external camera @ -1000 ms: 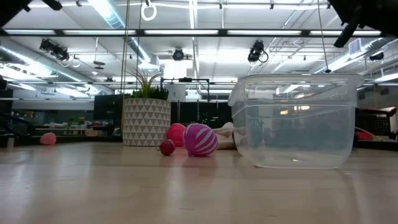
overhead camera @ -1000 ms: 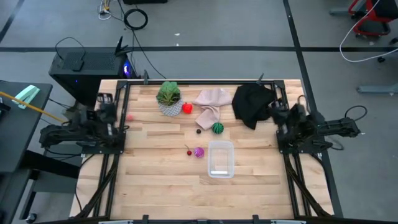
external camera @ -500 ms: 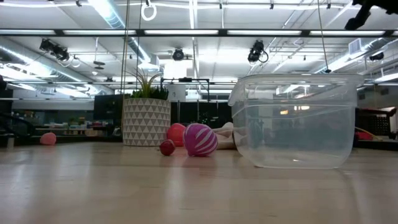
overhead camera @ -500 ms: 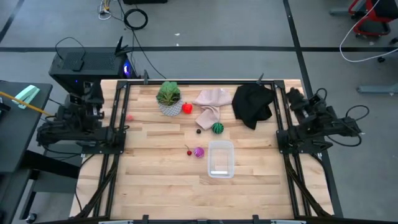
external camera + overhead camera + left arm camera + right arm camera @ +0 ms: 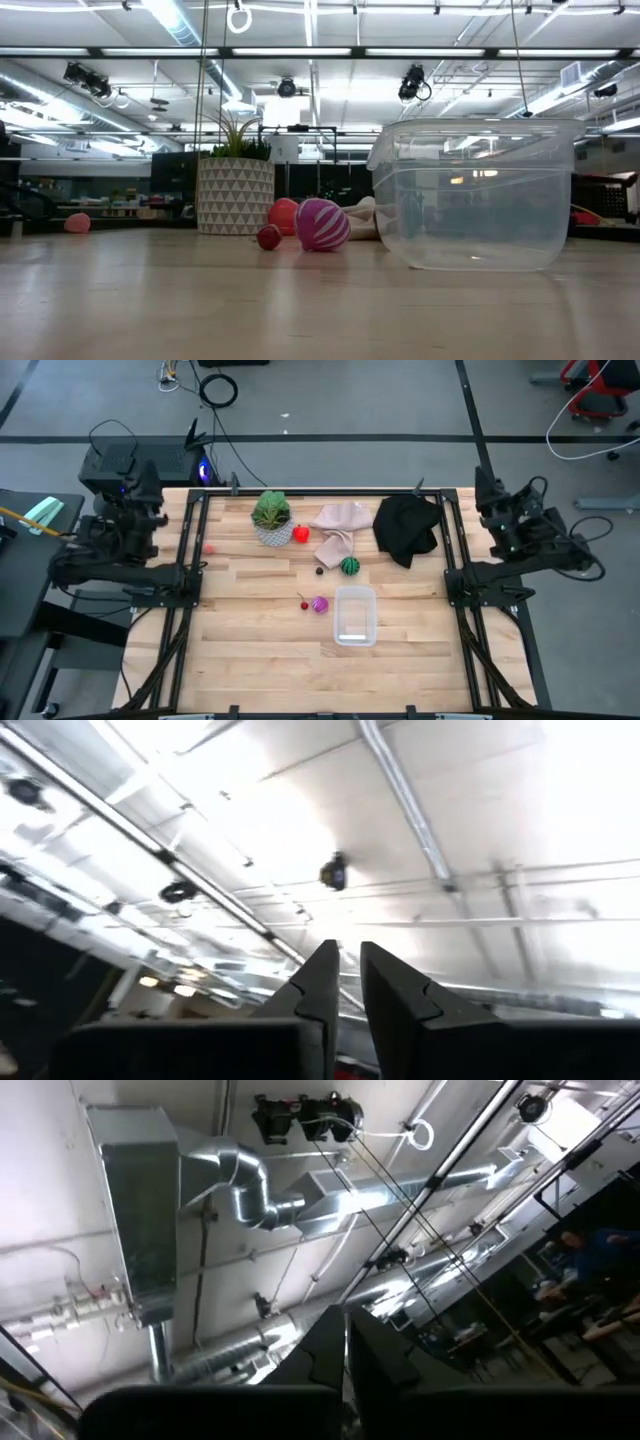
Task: Pick and placing Produce into tupperware
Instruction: Put the pink peach into the transparent bin
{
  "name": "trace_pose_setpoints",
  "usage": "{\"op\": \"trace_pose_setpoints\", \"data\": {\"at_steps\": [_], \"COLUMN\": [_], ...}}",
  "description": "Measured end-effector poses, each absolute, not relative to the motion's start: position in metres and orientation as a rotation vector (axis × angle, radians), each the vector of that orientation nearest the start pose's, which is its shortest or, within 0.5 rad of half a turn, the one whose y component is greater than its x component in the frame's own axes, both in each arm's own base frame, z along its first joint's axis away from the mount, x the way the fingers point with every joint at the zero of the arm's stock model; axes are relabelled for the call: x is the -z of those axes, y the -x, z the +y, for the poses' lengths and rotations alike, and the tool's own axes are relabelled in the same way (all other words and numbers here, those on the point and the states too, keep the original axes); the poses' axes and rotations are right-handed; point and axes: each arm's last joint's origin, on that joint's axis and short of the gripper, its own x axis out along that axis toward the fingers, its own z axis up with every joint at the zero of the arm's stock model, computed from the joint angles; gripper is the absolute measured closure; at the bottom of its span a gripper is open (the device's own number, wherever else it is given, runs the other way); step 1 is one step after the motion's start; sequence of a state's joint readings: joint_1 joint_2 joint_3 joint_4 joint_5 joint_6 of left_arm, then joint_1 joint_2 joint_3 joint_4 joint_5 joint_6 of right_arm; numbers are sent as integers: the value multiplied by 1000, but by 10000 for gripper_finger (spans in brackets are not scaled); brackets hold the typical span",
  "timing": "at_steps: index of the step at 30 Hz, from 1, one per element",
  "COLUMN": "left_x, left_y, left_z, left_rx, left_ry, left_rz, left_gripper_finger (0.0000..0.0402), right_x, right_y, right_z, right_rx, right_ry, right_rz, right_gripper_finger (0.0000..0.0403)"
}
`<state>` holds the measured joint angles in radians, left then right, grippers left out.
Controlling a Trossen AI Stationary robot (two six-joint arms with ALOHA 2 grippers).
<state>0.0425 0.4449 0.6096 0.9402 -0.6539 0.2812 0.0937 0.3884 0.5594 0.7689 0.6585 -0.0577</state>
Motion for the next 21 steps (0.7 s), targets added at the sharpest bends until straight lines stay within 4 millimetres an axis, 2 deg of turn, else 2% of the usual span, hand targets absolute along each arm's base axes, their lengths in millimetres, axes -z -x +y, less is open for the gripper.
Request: {"op": "trace_pose_setpoints", "data": {"at_steps": [3, 6, 9, 13, 17, 21], "left_x": [-423, -449, -468, -487, -496, -484], "left_y": [-49, -46, -47, -53, -62, -73], "left_z": [22, 24, 27, 28, 29, 29], "left_rx": [-852, -956, -1075, -1160, -1162, -1157], "left_ry": [146, 142, 137, 131, 75, 71], "left_rz": [-925, -733, -486, -276, -119, 47], "left_gripper_finger": [330, 319, 311, 299, 287, 274], "right_x": [-404, -426, -440, -450, -451, -446], "right_y": [-70, -78, -85, -93, -100, -108], "right_z": [-12, -13, -15, -18, -21, -24], "right_rx": [597, 679, 751, 789, 828, 852], "right_ry": [-265, -235, -217, -240, -262, -288], "right_rz": [-778, -634, -481, -343, -256, -223], "right_gripper_finger": [371, 367, 365, 365, 366, 365]}}
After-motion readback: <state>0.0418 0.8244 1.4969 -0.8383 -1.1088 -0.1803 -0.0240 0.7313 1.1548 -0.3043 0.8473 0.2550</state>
